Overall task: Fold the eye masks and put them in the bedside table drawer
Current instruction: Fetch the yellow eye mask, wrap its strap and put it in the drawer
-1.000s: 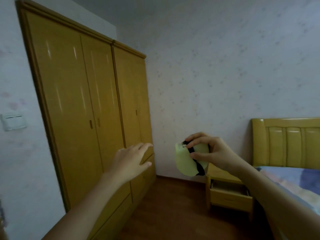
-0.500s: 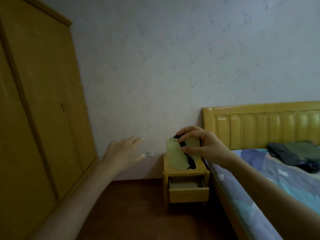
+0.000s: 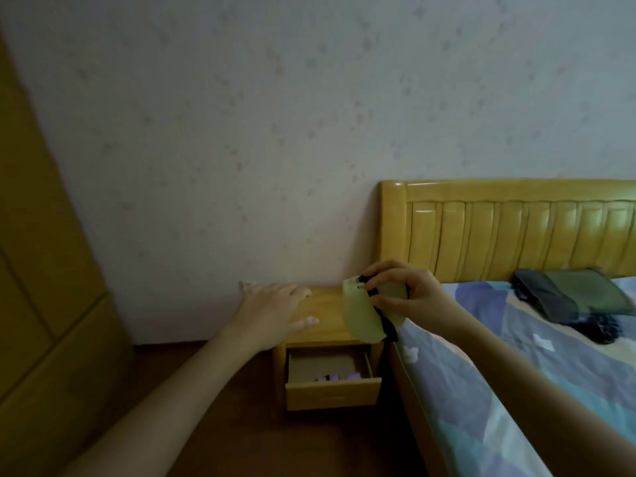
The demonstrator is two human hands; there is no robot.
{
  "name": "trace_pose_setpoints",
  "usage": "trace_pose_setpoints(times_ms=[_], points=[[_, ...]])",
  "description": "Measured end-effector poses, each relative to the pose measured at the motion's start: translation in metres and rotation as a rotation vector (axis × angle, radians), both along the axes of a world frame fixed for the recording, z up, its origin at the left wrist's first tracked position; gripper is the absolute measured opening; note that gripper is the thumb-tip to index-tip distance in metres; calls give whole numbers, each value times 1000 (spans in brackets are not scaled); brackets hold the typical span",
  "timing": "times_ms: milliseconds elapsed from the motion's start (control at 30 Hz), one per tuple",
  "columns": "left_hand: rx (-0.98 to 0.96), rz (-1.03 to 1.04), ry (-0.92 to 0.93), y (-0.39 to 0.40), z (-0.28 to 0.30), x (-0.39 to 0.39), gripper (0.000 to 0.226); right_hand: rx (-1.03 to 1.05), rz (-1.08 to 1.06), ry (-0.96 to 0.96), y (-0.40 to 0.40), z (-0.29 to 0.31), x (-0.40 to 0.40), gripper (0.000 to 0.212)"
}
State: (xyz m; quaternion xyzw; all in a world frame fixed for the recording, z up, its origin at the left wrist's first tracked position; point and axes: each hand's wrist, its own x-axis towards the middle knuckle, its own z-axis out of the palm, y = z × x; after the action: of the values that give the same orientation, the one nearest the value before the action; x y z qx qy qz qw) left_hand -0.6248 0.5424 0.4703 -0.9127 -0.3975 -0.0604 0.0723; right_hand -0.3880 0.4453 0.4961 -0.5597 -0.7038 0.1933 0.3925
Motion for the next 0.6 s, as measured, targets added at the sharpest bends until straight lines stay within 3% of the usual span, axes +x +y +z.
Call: trace_pose_setpoints(times_ms=[233,600], points=[[-144,26,79,124,-74,46,63,-215,49,67,147,-80,48,17],[-468,16,129,342,-252,124,69,-612,137,150,358,-265,96,23]])
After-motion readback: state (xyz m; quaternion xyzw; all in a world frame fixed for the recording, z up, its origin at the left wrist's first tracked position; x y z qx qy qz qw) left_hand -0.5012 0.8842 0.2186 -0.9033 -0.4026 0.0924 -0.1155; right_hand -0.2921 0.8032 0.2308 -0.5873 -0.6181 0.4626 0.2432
